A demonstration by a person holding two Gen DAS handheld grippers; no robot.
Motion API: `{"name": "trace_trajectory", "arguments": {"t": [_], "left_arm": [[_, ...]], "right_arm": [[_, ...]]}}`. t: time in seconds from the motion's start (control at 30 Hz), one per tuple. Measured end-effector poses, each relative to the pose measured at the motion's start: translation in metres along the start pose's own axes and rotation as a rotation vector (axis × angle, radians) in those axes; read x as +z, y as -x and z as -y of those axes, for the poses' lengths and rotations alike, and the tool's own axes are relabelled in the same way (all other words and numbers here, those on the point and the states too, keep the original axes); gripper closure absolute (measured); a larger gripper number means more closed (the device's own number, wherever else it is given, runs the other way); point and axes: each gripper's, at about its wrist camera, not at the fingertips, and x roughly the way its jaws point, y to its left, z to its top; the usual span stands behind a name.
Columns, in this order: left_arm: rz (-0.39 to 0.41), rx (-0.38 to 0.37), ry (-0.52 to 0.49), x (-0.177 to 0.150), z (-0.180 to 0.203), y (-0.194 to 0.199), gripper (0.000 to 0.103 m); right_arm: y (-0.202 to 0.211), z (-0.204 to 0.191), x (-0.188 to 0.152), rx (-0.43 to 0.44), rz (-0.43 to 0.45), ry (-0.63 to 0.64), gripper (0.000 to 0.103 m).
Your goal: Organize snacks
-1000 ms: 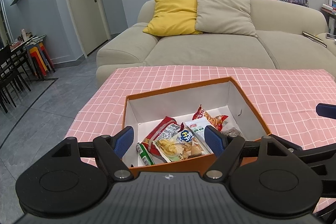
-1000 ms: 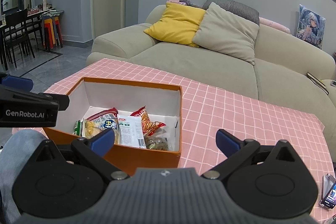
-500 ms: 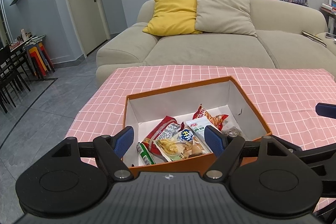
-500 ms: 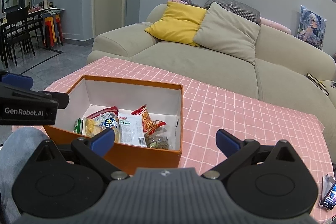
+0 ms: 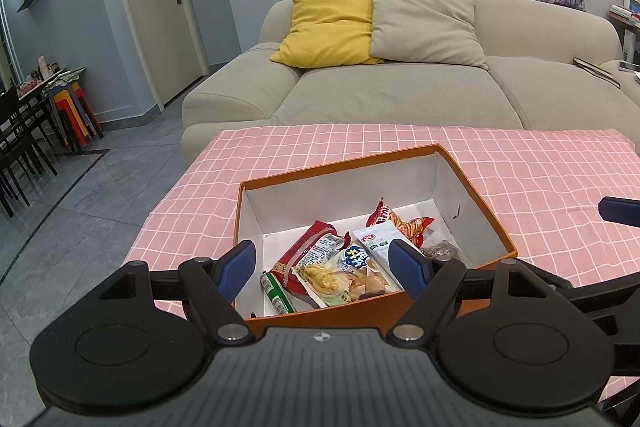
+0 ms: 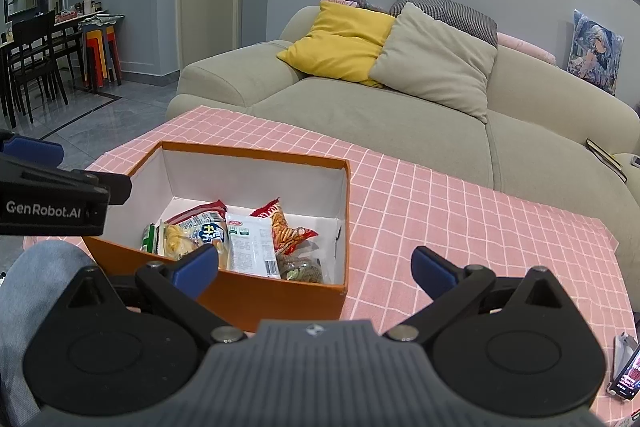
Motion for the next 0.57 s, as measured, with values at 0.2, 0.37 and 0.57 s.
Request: {"name": "trace_trajectory", "arguments": {"t": [0.2, 0.37, 0.57], "left_arm": [[-0.001, -0.001, -0.009, -0.0007, 0.0000, -0.0001, 0.014], [-0.006, -0.004, 0.002, -0.0001, -0.0017, -0.0006, 0.014], [-0.007, 0.002, 0.006, 0.0012, -0.0041, -0.0006, 0.014]], "right_arm": [[-0.0001, 0.0010, -0.0005, 0.001, -0.001, 0.001, 0.004], [0.0000, 0.0008, -0.0005, 0.000, 0.000, 0.000, 0.004], [-0.0006, 0.0019, -0.0003, 0.002, -0.001, 0.002, 0.004]]}}
